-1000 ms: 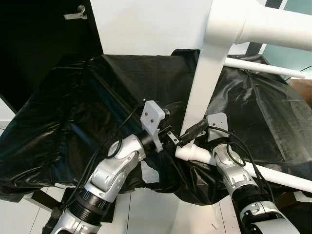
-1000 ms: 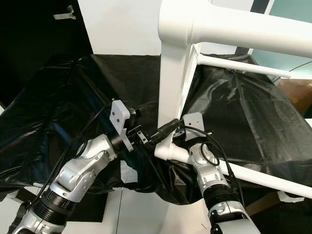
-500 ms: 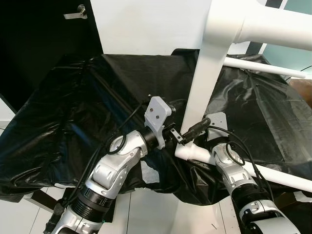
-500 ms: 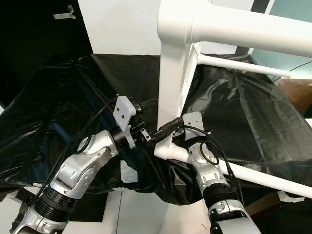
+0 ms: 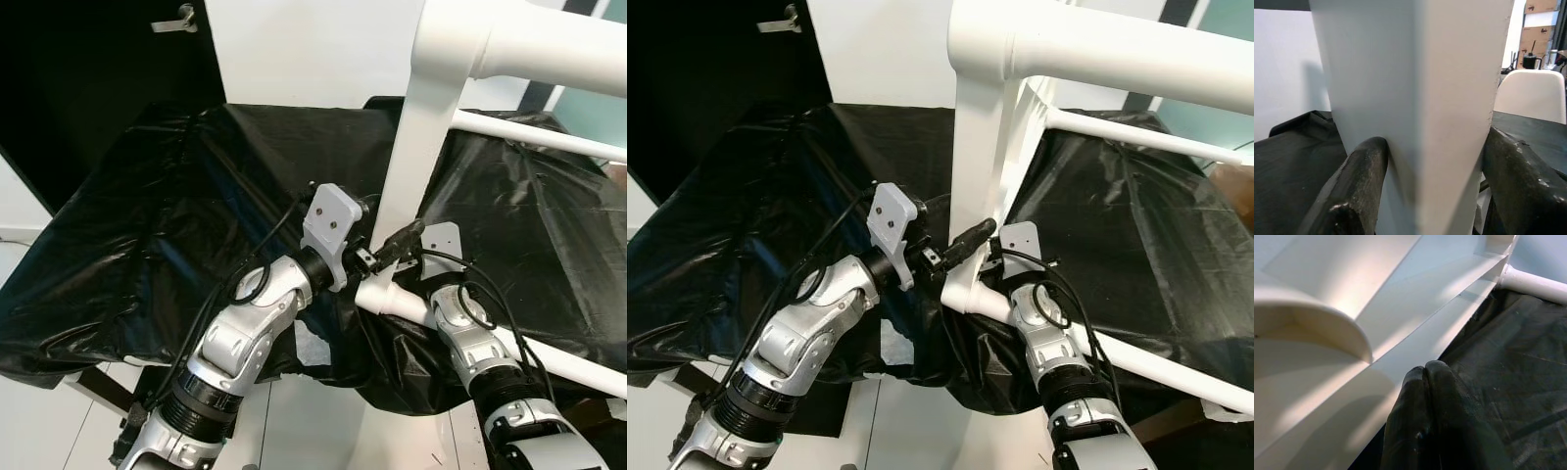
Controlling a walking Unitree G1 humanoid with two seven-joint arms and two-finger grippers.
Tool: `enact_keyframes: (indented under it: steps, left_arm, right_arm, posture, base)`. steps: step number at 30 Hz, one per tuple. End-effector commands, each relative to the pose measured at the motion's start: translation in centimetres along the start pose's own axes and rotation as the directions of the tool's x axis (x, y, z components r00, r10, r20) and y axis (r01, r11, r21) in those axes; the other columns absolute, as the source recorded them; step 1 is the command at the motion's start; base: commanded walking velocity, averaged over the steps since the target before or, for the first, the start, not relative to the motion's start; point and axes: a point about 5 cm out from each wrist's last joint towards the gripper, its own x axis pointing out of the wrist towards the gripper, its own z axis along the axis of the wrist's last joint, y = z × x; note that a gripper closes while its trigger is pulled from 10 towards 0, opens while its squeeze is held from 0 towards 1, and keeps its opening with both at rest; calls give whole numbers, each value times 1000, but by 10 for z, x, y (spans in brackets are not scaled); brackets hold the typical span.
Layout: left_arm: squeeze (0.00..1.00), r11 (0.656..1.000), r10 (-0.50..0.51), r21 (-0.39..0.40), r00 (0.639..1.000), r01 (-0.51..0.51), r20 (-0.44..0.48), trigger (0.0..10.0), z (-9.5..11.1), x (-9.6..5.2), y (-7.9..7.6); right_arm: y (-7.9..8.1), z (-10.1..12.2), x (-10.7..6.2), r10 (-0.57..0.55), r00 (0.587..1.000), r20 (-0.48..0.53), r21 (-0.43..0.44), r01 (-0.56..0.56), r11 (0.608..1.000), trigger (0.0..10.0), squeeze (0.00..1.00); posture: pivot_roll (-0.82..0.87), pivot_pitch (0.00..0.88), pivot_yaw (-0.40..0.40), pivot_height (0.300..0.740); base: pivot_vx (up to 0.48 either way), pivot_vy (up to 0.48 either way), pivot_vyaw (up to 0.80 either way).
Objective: Building children table
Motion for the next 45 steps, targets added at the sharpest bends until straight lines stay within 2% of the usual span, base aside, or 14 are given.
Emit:
enact_keyframes:
  steps: [1,8,17,20,23,26,28,29,31,35,42,45]
  left_arm:
    - [0,1000,-24,16,1000,24,14,0,5,5,-1]
    - [0,1000,-28,4,998,28,54,0,10,15,-4]
    - [0,994,98,-45,994,-96,41,0,-1,21,6]
    - [0,972,226,-63,974,-225,8,0,-15,18,22]
    - [0,935,350,-51,936,-351,-28,0,-29,8,43]
    - [0,926,374,-47,927,-375,-34,0,-33,6,47]
    - [0,901,432,-29,901,-434,-41,0,-39,1,55]
    - [0,901,432,-29,901,-434,-41,0,-39,1,55]
    - [0,870,492,-9,870,-492,-39,0,-45,-5,63]
    - [0,845,535,17,845,-534,-23,0,-48,-10,70]
    - [0,784,619,71,785,-616,-20,0,-56,-21,84]
    - [0,781,623,76,782,-620,-26,0,-59,-23,85]
  right_arm:
    - [11,-33,-15,38,988,-147,8,-37,999,10000,0]
    - [10,-34,-16,29,988,-152,11,-27,1000,10000,0]
    - [10,-33,-18,18,989,-146,31,-13,999,10000,0]
    - [5,-25,-22,1,993,-114,50,4,999,10000,0]
    - [-1,-11,-27,-4,998,-61,35,6,999,10000,0]
    - [-3,-8,-28,-6,999,-51,33,8,999,10000,0]
    - [-9,-2,-30,-19,999,-29,34,20,999,10000,0]
    - [-9,-2,-30,-19,999,-29,34,20,999,10000,0]
    - [-14,3,-32,-33,999,-14,34,34,999,10000,0]
    - [-18,7,-33,-40,999,-15,31,41,999,10000,0]
    - [-18,17,-34,-28,1000,-1,44,28,999,10000,0]
    - [-19,21,-35,-37,999,10,58,37,998,10000,0]
  posture:
    - [-45,26,18,740]
    - [-47,24,23,740]
    - [-54,22,32,740]
    - [-66,22,37,740]
    - [-83,22,43,740]
    - [-83,22,43,740]
    - [-99,23,45,740]
    - [-99,23,45,740]
    - [-104,23,46,740]
    - [-110,21,45,740]
    - [-102,19,41,740]
    - [-99,20,39,740]
  base:
    - [0,0,0]
    - [0,0,0]
    - [0,0,0]
    - [0,0,0]
    - [0,0,0]
    - [0,0,0]
    - [0,0,0]
    - [0,0,0]
    - [0,0,0]
    - [0,0,0]
    - [0,0,0]
    - [0,0,0]
